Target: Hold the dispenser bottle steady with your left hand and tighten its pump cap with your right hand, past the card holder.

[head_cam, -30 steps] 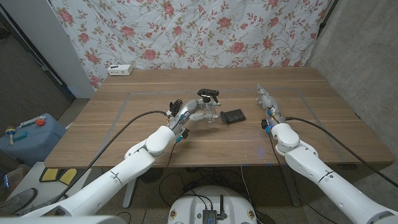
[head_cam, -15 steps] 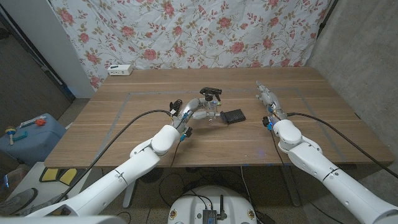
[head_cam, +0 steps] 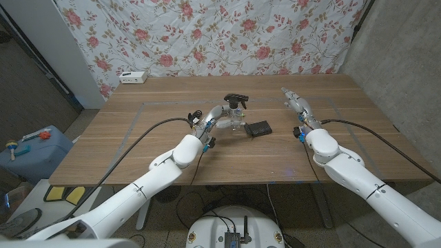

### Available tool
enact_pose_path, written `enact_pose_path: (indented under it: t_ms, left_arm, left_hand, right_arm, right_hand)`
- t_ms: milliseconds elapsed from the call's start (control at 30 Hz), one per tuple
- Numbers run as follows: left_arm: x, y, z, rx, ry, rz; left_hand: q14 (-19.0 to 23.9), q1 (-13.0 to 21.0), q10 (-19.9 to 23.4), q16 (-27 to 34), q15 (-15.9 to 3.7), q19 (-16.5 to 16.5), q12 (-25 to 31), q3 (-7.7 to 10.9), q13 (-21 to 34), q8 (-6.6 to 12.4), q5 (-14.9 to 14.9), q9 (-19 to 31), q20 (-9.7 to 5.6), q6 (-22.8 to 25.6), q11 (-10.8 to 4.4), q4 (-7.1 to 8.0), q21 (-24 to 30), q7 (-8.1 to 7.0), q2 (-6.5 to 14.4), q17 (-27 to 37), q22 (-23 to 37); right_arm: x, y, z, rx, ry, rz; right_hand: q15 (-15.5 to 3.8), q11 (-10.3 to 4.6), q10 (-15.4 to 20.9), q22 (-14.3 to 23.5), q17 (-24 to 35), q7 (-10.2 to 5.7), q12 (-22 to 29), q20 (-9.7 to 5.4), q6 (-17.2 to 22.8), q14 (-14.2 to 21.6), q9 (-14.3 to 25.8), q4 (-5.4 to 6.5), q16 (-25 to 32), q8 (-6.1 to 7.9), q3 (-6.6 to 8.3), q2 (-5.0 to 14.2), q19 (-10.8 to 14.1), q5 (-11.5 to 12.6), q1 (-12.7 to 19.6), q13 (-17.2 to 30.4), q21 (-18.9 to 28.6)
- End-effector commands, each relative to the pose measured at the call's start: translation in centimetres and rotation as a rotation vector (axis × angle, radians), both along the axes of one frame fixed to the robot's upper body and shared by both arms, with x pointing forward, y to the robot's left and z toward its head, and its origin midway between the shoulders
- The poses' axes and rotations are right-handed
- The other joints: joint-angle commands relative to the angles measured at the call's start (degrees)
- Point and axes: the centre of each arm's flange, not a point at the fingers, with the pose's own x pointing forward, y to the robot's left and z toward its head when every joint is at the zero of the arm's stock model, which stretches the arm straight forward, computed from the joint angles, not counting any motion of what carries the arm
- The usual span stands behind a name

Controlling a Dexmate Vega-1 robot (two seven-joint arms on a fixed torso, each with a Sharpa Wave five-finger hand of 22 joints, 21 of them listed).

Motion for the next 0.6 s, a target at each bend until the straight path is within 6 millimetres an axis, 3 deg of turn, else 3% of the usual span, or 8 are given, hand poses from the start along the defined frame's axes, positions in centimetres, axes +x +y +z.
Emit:
enact_pose_path:
  t_ms: [33, 133, 433, 600]
  left_arm:
    - [0.9, -0.4, 0.8, -0.003, -0.015, 0.025]
    - [1.1, -0.4, 1.0, -0.005, -0.021, 0.026]
    - [1.6, -0.5, 1.6, 0.009, -0.034, 0.04]
    - [1.7, -0.4, 1.8, 0.017, -0.042, 0.058]
  left_hand:
    - [0.49, 1.48, 0.56, -0.23, -5.24, 0.14, -0.02, 2.06, 0.33, 0.1, 0.13, 0.21, -6.52, 9.93, 0.05, 1.74, 0.0, 0.03, 7.15, 0.2, 0.13]
    - [0.51, 1.39, 0.6, -0.27, -5.2, 0.12, -0.03, 2.1, 0.42, 0.12, 0.15, 0.22, -6.51, 9.98, 0.0, 1.78, 0.0, 0.17, 7.2, 0.19, 0.13]
    - [0.71, 1.22, 0.68, -0.28, -5.17, 0.19, -0.07, 2.23, 0.68, 0.17, 0.19, 0.24, -6.51, 10.17, 0.04, 1.79, 0.02, 0.03, 7.27, 0.23, 0.13]
    - [0.73, 0.98, 0.74, -0.34, -5.14, 0.22, -0.1, 2.29, 0.82, 0.18, 0.21, 0.25, -6.45, 10.22, 0.07, 1.89, 0.03, 0.08, 7.35, 0.23, 0.13]
  right_arm:
    - [-2.4, 0.5, 1.0, -0.081, -0.003, -0.052]
    - [-3.1, 0.6, 1.4, -0.092, -0.001, -0.075]
    - [-4.8, 1.2, 2.5, -0.142, -0.015, -0.117]
    - [-5.5, 1.4, 2.8, -0.174, -0.018, -0.139]
  right_hand:
    - [0.13, 0.11, 1.36, 0.16, 0.11, 0.8, 0.71, -2.22, 1.14, 1.13, 0.29, -1.69, 0.62, 0.41, 0.36, -0.67, 0.89, -0.39, 1.76, 0.14, 0.48]
    - [0.3, 0.31, 2.24, 0.17, 0.11, 0.81, 0.89, -2.09, 1.23, 2.27, 0.31, -2.84, 0.87, 0.32, 0.59, -1.13, 1.37, -0.73, 2.96, 0.18, 0.51]
    - [0.74, 0.8, 2.87, 0.19, 0.12, 0.77, 0.91, -1.41, 2.17, 2.94, 0.37, -4.24, 0.83, 0.54, 0.89, -1.62, 1.28, -1.22, 4.44, 0.24, 0.33]
    - [1.53, 1.09, 3.54, 0.21, 0.15, 0.94, 0.98, -0.25, 3.0, 3.49, 0.45, -5.43, 0.82, 0.7, 1.53, -1.37, 1.51, -1.68, 5.98, 0.32, 0.33]
